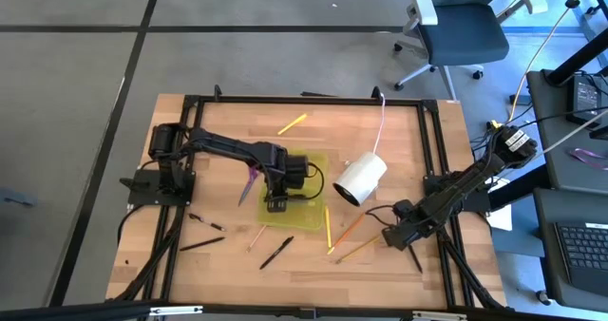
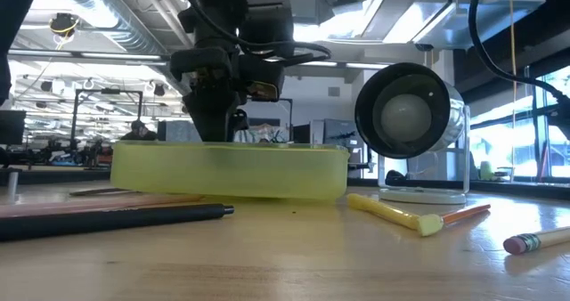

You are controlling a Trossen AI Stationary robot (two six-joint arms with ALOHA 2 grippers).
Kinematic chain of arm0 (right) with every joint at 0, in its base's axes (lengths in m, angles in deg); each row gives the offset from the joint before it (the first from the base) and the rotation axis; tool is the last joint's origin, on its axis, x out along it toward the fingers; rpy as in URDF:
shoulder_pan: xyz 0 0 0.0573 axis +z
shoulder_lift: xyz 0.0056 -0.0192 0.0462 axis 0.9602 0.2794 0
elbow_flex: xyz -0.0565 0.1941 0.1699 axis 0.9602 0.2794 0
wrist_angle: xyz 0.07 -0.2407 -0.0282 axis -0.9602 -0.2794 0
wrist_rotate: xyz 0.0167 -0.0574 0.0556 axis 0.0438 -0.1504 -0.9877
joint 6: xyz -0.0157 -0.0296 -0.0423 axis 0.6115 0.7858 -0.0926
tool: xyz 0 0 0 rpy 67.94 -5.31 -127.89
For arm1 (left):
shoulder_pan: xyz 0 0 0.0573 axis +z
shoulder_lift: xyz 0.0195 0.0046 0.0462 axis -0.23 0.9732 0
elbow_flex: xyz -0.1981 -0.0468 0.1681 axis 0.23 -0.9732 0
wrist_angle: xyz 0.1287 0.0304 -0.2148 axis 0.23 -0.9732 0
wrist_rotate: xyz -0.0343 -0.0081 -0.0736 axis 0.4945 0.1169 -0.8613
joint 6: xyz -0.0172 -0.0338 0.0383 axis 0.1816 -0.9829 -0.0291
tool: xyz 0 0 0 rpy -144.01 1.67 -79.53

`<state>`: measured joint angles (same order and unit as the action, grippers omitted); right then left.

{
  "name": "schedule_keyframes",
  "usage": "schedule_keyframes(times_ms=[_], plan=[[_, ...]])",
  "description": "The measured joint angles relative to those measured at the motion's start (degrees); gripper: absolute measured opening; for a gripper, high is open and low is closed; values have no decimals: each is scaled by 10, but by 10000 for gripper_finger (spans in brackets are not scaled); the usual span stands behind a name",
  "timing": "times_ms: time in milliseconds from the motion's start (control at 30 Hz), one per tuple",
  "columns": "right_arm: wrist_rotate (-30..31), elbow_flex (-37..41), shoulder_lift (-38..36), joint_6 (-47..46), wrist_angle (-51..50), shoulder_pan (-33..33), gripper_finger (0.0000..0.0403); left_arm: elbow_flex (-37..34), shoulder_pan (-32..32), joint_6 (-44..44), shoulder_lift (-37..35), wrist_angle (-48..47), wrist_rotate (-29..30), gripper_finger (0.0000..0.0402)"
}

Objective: Pick & place school supplies into a supply box
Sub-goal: Put the black pen into the yellow supply box

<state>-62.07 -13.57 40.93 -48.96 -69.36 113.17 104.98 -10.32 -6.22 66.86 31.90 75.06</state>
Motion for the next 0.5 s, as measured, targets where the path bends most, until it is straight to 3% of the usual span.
schedule_keyframes(times_ms=[300,500], plan=[[27,-42,-30,35,-25,0,44,2,27,4,-46,-8,0,126],[133,-97,-62,81,-26,0,43,2,43,6,-78,48,-6,125]])
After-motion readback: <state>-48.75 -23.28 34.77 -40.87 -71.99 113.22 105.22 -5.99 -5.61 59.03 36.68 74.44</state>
